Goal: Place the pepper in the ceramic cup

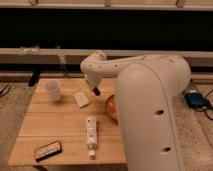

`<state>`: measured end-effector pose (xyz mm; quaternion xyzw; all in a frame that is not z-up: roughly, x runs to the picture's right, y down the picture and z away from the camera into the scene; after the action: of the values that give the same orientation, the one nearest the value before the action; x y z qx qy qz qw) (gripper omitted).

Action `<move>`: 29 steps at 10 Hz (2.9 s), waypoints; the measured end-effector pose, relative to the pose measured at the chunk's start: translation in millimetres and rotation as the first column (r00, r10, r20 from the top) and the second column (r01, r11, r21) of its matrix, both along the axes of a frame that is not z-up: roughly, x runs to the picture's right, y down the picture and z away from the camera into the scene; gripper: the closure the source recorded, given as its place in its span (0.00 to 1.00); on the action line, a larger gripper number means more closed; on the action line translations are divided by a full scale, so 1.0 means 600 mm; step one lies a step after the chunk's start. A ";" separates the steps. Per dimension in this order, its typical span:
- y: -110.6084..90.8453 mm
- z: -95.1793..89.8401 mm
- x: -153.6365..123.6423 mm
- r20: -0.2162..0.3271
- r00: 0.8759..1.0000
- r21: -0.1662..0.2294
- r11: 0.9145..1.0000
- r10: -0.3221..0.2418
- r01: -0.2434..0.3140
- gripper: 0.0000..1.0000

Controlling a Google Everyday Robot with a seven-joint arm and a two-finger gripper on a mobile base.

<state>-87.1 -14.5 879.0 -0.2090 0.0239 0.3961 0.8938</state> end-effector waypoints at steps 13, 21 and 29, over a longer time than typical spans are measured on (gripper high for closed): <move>-0.096 -0.008 -0.238 0.488 0.852 0.193 0.976 -0.188 0.105 1.00; -0.083 -0.017 -0.258 0.525 0.823 0.199 0.971 -0.217 0.129 1.00; -0.115 -0.054 -0.246 0.568 0.791 0.289 0.955 -0.230 0.070 1.00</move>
<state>-234.6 -83.3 846.9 -0.2044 -0.2916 0.2375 0.9038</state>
